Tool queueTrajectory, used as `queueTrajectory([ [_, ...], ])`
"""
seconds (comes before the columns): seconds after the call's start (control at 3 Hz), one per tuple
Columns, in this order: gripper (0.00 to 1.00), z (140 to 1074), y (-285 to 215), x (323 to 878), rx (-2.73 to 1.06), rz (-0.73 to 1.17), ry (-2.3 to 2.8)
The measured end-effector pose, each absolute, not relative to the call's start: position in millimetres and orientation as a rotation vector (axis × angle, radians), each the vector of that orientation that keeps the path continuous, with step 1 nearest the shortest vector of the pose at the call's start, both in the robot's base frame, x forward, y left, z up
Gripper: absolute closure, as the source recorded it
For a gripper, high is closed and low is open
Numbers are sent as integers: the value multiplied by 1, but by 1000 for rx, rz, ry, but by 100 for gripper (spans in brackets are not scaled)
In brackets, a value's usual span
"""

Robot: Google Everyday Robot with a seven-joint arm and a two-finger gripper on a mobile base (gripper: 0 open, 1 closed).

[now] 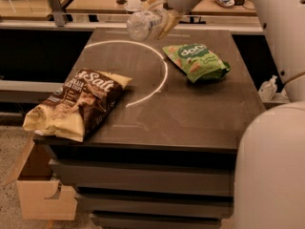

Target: Pick blue plastic bottle

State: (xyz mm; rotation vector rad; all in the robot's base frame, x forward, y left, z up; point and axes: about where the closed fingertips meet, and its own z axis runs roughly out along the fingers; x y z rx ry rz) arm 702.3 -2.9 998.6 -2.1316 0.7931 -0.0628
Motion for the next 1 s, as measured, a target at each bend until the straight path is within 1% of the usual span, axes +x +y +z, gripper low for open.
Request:
queueTrajectory([
  [0.33,100,978,-3,669,-2208,-62,726],
  [0.67,100,958,3,663,-2239,-21,726],
  [1.0,100,958,3,663,-2239,-21,726],
])
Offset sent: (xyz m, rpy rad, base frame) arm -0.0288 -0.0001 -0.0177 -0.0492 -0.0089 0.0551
